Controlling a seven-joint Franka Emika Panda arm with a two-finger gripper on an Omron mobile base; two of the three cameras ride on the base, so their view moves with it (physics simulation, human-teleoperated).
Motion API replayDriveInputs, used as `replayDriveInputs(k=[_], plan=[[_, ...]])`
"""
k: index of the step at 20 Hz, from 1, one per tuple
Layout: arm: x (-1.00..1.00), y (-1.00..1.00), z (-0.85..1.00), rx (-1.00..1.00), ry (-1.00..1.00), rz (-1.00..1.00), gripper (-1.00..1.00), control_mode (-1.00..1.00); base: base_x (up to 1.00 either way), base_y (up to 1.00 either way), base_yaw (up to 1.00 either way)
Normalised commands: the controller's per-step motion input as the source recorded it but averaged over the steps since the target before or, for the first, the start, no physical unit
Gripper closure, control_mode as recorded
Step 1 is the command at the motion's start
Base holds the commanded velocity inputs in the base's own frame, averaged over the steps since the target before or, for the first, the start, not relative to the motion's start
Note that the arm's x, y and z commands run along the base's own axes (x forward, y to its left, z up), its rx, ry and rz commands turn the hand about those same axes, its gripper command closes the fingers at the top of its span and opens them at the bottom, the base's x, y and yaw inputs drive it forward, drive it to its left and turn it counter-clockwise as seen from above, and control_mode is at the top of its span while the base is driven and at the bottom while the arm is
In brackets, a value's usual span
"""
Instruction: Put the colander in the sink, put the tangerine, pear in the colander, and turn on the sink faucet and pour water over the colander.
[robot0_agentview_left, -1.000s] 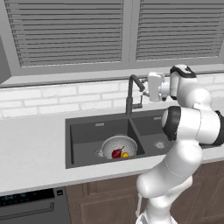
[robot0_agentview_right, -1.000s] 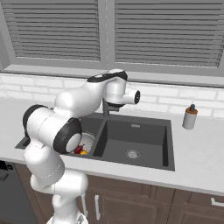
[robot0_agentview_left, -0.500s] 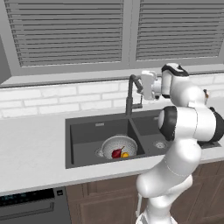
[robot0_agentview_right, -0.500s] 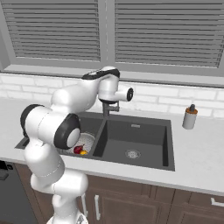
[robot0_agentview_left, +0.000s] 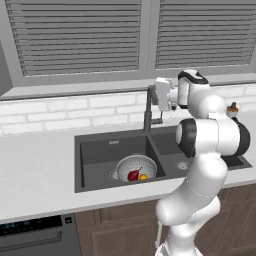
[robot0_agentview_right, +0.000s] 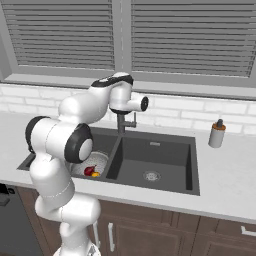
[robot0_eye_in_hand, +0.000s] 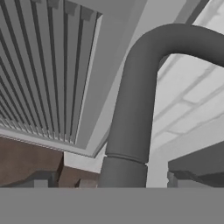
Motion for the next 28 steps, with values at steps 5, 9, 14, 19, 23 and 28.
replayDriveInputs(k=[5, 9, 14, 19, 23, 28], plan=[[0.07, 0.45, 0.00, -0.02, 0.00, -0.07, -1.00, -1.00, 0.00, 0.00, 0.00], [0.15, 0.47, -0.02, -0.03, 0.00, -0.08, -1.00, -1.00, 0.00, 0.00, 0.00], [0.23, 0.40, -0.11, -0.03, 0.00, -0.07, -1.00, -1.00, 0.00, 0.00, 0.00], [0.16, 0.05, -0.04, 0.00, 0.00, -0.08, -1.00, -1.00, 0.00, 0.00, 0.00], [0.00, -0.45, 0.00, 0.05, 0.03, -0.11, -1.00, -1.00, 0.00, 0.00, 0.00], [0.00, -0.52, -0.12, 0.06, 0.05, -0.12, -1.00, -1.00, 0.00, 0.00, 0.00]])
